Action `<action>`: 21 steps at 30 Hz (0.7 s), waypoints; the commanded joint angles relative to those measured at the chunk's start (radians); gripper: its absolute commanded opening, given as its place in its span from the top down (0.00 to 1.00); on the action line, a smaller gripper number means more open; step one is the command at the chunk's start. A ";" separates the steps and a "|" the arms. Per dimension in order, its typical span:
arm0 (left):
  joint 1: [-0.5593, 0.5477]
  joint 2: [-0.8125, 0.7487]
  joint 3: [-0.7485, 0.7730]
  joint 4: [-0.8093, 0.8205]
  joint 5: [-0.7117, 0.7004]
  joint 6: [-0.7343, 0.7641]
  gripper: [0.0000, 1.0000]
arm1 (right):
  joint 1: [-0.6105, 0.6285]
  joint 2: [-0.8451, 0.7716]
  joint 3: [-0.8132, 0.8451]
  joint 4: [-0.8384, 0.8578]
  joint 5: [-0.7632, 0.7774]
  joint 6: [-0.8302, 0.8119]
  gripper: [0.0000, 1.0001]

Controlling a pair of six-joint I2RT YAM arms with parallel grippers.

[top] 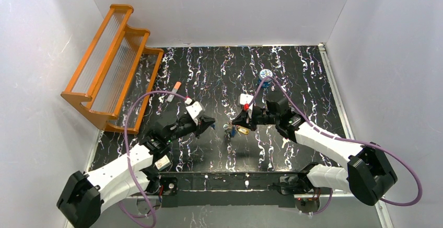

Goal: Put the keys on the keyring

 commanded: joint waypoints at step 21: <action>0.005 0.018 0.017 0.066 0.131 -0.026 1.00 | 0.008 -0.002 0.005 0.152 -0.063 -0.060 0.99</action>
